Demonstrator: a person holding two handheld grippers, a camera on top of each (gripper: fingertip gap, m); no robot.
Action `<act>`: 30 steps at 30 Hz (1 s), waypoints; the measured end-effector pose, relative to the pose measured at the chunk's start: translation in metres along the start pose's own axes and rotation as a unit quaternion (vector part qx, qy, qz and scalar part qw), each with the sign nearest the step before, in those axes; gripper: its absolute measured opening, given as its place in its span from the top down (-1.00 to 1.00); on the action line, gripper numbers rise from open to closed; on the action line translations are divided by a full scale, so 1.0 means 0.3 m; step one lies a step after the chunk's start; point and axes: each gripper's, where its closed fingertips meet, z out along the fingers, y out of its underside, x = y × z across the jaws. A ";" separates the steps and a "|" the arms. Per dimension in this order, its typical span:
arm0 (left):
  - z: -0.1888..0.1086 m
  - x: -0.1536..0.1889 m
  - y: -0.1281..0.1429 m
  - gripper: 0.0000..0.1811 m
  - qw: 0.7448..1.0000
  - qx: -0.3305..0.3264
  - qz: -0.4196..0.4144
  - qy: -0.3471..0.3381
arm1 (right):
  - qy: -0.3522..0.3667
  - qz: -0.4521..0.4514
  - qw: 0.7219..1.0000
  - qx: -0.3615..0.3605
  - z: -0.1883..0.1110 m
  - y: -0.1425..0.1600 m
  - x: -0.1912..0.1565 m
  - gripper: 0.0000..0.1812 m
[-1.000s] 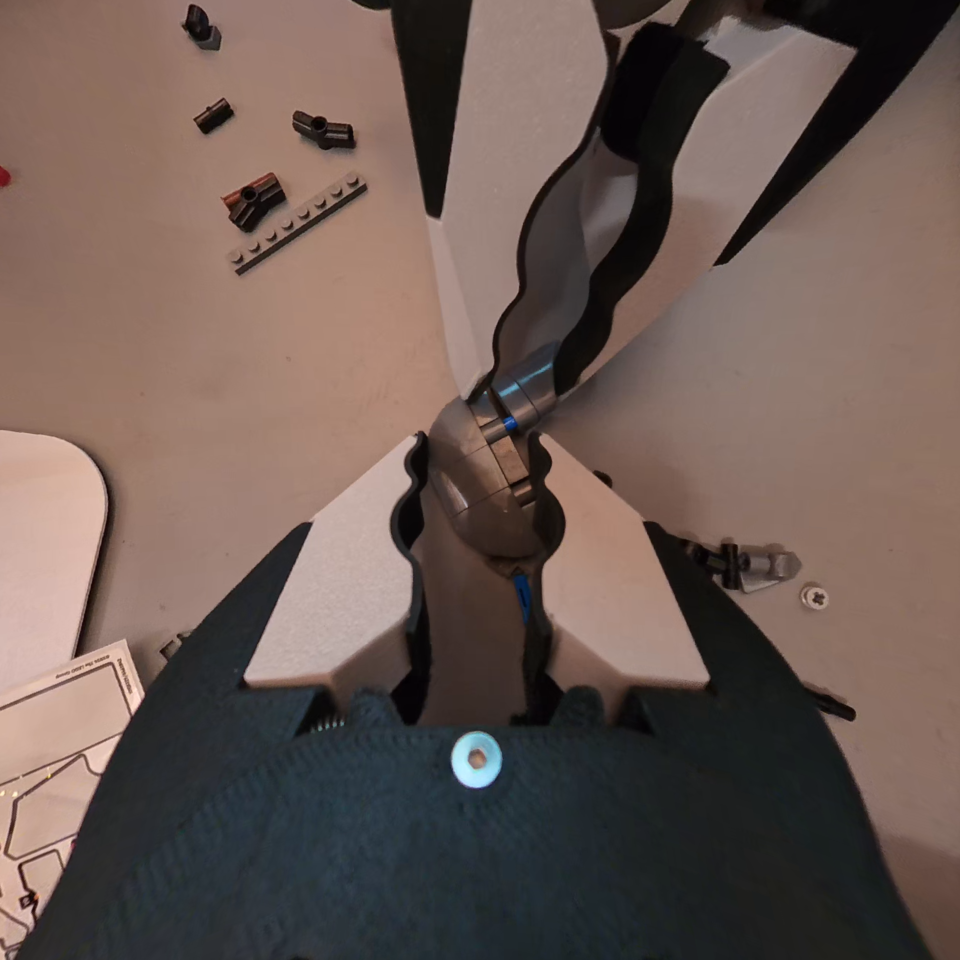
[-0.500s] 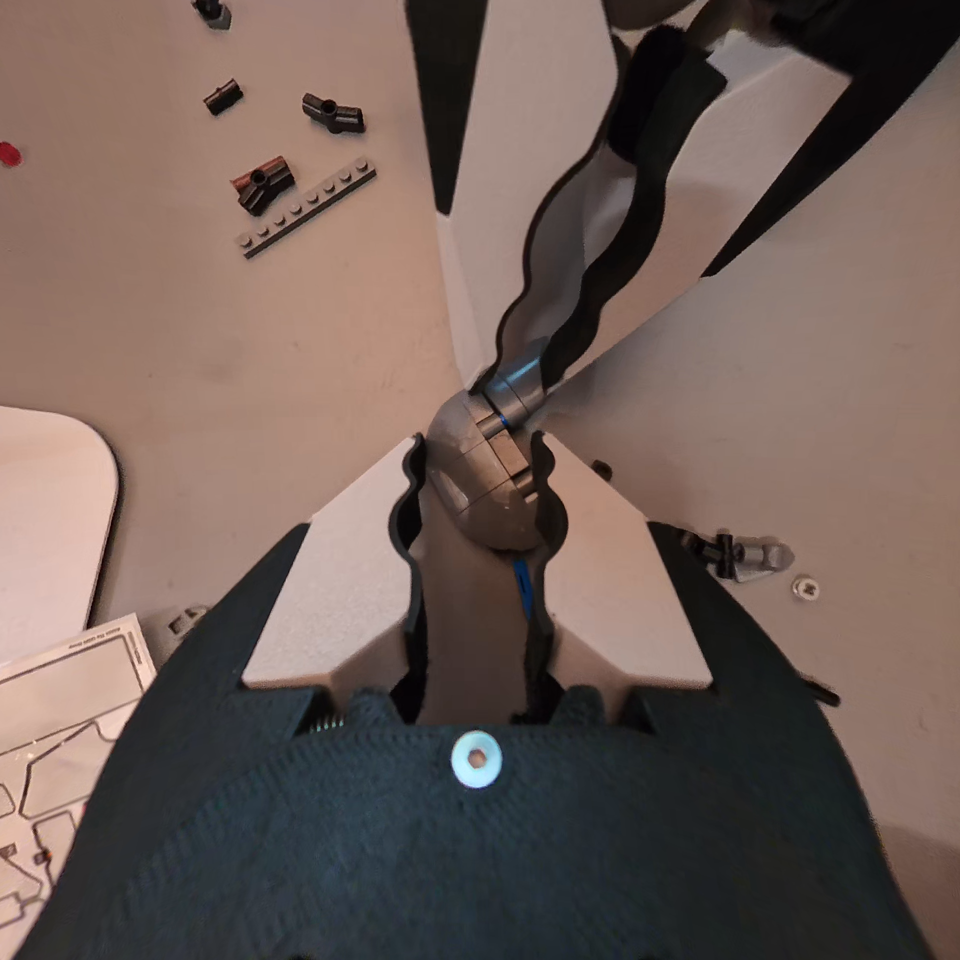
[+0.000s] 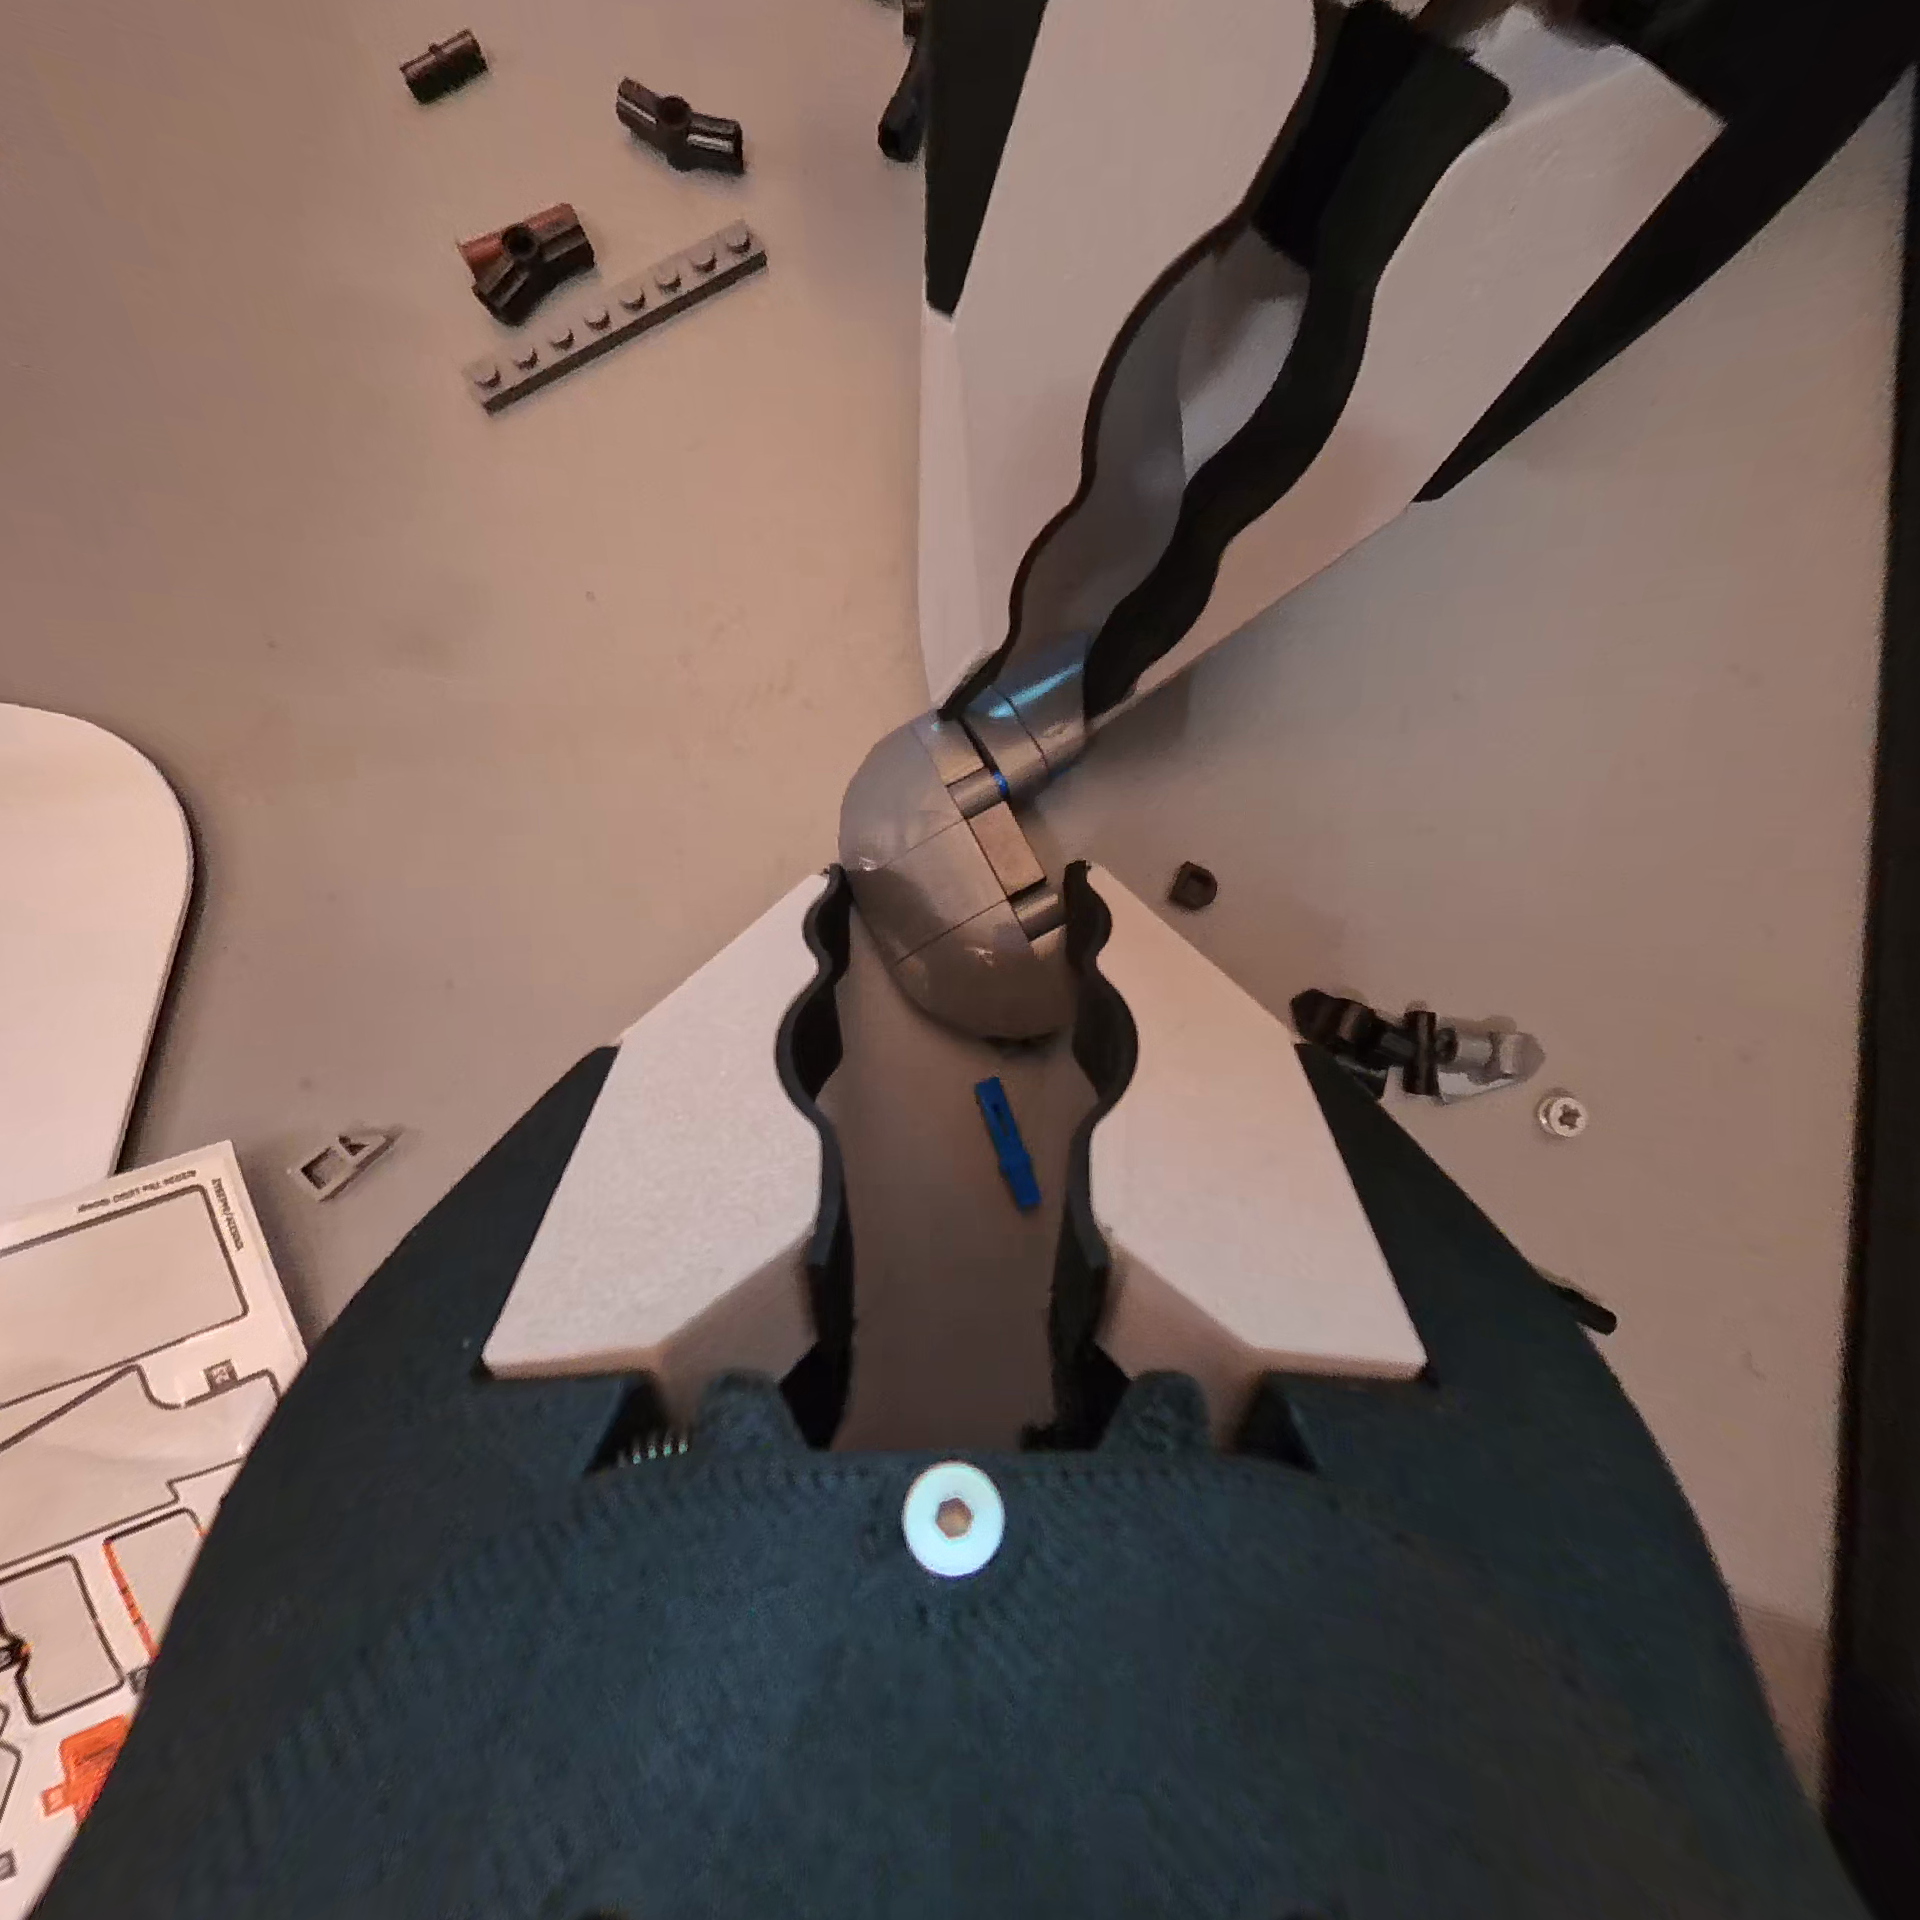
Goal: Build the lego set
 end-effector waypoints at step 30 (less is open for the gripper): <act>-0.008 0.001 0.004 0.51 1.000 0.004 -0.006 0.005 | -0.029 0.086 0.995 0.030 -0.054 0.012 0.043 0.75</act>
